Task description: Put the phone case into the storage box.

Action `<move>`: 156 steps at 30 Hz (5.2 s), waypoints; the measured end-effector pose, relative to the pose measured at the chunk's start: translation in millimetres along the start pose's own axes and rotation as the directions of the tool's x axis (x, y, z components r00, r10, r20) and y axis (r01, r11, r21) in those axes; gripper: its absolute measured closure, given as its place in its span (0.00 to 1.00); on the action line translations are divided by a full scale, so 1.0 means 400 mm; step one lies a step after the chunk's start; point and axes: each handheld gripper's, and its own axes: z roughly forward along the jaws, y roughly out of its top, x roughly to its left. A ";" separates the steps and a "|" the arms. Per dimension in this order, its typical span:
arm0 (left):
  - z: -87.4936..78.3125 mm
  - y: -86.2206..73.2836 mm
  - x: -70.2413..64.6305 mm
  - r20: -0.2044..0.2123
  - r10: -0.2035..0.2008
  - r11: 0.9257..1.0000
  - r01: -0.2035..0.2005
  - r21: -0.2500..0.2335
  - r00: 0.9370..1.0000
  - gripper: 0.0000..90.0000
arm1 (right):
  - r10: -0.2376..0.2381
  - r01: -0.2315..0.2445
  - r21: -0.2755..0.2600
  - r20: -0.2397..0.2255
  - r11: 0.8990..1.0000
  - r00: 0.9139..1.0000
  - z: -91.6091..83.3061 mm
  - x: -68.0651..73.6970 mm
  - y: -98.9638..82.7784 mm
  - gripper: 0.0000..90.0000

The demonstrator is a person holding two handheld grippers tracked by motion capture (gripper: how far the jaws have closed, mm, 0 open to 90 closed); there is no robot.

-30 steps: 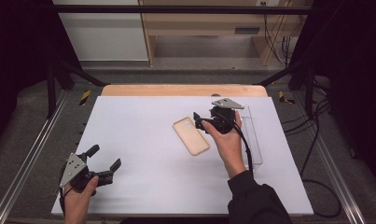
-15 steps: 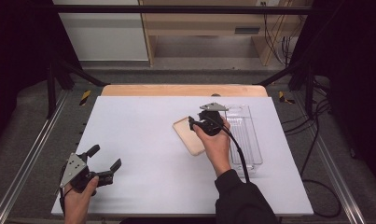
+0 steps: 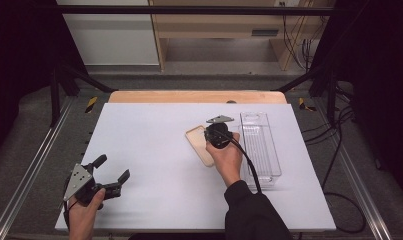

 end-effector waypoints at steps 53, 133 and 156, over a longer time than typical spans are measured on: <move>0.009 0.001 -0.014 0.016 0.006 1.000 -0.007 0.014 1.000 0.02 | -0.094 0.109 0.222 -0.077 0.969 0.993 -0.045 0.091 -0.157 1.00; 0.011 0.001 -0.024 0.034 0.025 0.999 -0.026 0.031 0.999 0.03 | -0.094 0.123 0.111 -0.230 0.986 0.969 -0.236 0.083 -0.331 0.07; 0.014 0.000 -0.028 0.042 0.038 0.998 -0.040 0.040 0.998 0.03 | -0.140 0.172 0.167 -0.184 0.971 0.973 -0.204 0.112 -0.339 0.05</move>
